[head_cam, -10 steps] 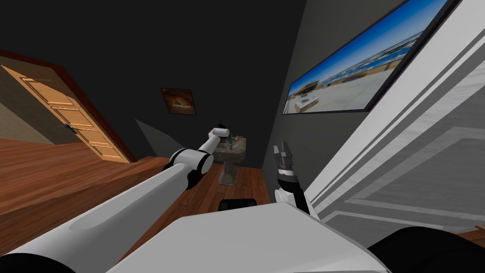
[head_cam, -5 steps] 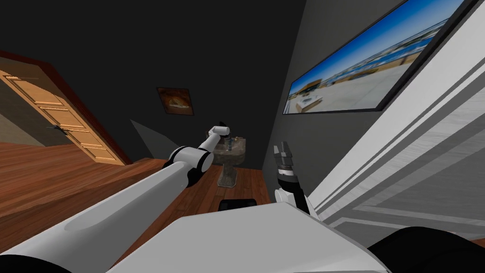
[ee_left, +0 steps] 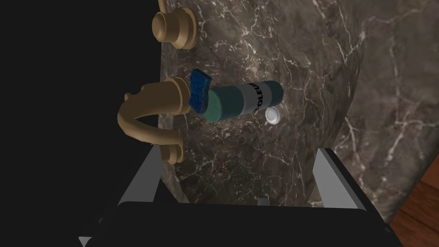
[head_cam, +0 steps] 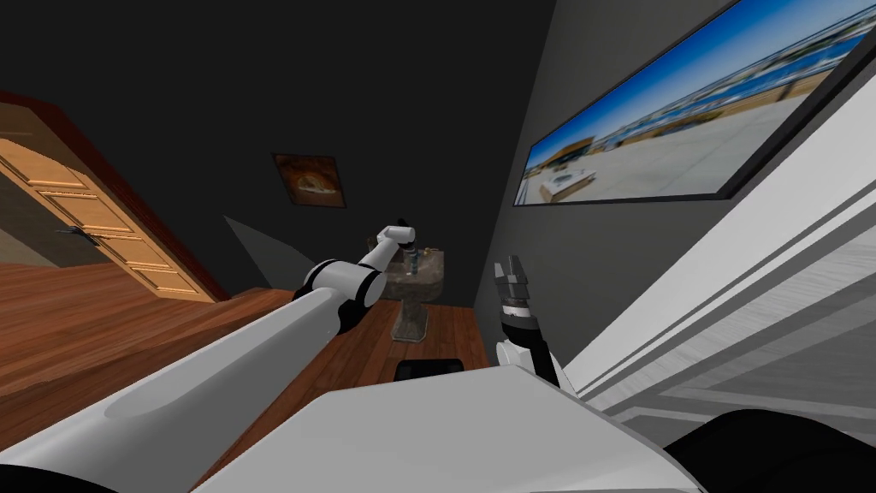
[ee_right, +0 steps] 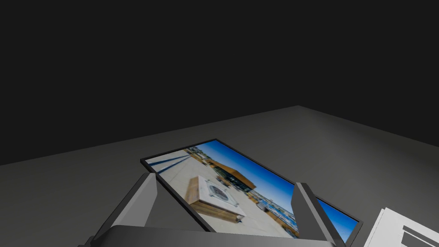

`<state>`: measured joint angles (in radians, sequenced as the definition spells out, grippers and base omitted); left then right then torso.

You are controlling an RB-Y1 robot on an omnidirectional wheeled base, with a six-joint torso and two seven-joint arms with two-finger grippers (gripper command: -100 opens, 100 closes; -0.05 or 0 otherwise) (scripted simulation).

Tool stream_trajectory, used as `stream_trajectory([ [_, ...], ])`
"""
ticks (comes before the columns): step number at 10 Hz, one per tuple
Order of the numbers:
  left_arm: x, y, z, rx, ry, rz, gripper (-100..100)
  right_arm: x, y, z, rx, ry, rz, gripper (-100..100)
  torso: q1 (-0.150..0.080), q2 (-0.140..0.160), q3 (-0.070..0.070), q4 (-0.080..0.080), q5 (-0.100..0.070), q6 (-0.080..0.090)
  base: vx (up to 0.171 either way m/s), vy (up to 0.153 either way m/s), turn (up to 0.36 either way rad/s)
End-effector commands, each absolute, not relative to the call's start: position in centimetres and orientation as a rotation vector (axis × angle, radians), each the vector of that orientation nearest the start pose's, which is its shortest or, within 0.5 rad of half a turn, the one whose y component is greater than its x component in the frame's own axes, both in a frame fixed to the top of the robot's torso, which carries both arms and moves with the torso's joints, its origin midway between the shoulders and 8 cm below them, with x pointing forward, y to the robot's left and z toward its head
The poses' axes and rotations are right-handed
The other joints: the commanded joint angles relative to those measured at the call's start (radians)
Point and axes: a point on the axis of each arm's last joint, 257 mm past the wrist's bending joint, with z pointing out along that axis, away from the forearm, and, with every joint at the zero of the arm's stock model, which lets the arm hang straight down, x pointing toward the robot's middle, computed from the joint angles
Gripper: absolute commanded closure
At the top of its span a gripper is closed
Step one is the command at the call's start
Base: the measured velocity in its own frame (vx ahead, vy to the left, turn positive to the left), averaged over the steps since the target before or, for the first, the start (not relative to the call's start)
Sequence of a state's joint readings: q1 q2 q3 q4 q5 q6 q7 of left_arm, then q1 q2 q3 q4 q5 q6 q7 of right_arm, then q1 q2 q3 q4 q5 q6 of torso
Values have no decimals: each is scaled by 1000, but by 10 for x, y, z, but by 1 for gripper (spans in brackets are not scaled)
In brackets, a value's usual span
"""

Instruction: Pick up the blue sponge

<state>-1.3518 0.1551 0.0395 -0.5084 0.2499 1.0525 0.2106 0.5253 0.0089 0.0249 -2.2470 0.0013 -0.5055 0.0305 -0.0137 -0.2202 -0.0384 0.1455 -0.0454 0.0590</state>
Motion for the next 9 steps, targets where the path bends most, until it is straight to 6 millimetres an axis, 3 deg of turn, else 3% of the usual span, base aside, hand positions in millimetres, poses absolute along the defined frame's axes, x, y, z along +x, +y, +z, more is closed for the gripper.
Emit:
stream_trajectory([
  [1,686,89,-131,-1824,1894,-821,-100,348,-276,2,695,647,1278,0,0,0,0,0,0,0,54,11,-21],
  [9,640,103,-170,-1990,2006,-587,-100,348,-276,2,695,648,1277,0,4,-5,-3,-1,1,0,95,49,-43],
])
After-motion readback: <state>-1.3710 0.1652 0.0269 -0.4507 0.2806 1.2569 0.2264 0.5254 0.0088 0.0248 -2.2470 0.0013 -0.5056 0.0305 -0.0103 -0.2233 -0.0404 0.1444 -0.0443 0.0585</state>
